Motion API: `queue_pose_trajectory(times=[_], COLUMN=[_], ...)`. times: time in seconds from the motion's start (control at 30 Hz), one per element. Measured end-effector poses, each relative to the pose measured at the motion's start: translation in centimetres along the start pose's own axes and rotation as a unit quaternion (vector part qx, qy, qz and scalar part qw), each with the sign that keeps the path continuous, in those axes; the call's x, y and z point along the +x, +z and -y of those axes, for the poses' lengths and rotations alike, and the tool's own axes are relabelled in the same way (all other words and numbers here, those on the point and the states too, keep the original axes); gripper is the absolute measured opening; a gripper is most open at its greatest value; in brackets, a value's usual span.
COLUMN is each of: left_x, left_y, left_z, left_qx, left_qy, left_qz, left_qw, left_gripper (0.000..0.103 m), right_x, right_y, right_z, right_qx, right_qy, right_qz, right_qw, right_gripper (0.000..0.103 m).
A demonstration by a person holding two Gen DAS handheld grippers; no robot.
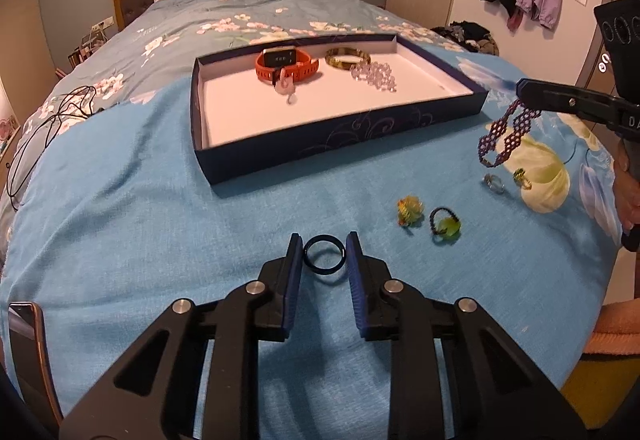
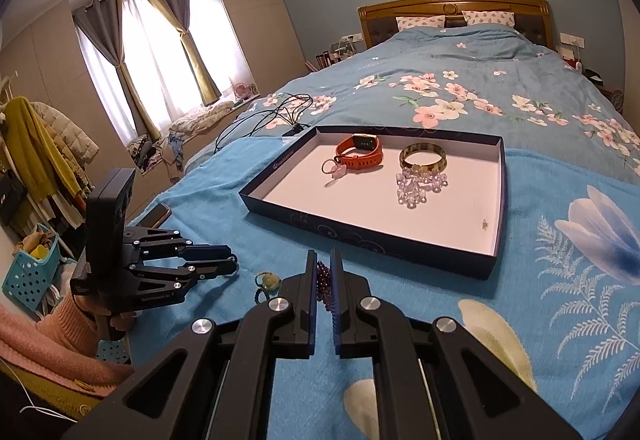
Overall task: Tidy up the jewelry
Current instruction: 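Grasp the black ring with the left tool while the right tool lifts the purple bracelet, then carry the black ring and purple bracelet over the box with both tools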
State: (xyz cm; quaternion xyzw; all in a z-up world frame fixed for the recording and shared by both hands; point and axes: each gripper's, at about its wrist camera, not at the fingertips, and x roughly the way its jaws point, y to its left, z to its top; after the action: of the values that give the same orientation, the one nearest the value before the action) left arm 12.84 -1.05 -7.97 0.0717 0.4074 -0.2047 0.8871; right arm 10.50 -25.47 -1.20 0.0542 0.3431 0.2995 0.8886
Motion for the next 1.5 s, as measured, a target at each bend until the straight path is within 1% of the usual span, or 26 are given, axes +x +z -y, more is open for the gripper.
queue_pose_trajectory(times=[0.27,0.63,1.23,1.5], left_x=[-1.5,-2.4,-1.6,-1.2], left_y=[1.7,4.0,6.6,7.2], left_z=[0.5,1.1,1.0,1.0], left_qx=[0.006,0.015,0.011,0.010], left_qy=[-0.008,-0.008,-0.007,-0.007], left_qz=[0.036,0.067,0.082,0.085], left_qw=[0.9993,0.9976,0.9965,0.9963], left_gripper=[0.022,0.022,0.022,0.022], right_x=[-0.2,0.0,0.7,1.2], right_y=[1.1,2.8,4.5,5.0], right_z=[-0.1,0.3,1.3,1.9], right_qx=[-0.006,-0.013,-0.005,0.003], right_qy=[0.001,-0.003,-0.006,-0.004], right_qz=[0.011,0.028,0.042,0.044], right_qw=[1.000,1.000,0.999,0.999], right_gripper=[0.005,0.005,0.005,0.005])
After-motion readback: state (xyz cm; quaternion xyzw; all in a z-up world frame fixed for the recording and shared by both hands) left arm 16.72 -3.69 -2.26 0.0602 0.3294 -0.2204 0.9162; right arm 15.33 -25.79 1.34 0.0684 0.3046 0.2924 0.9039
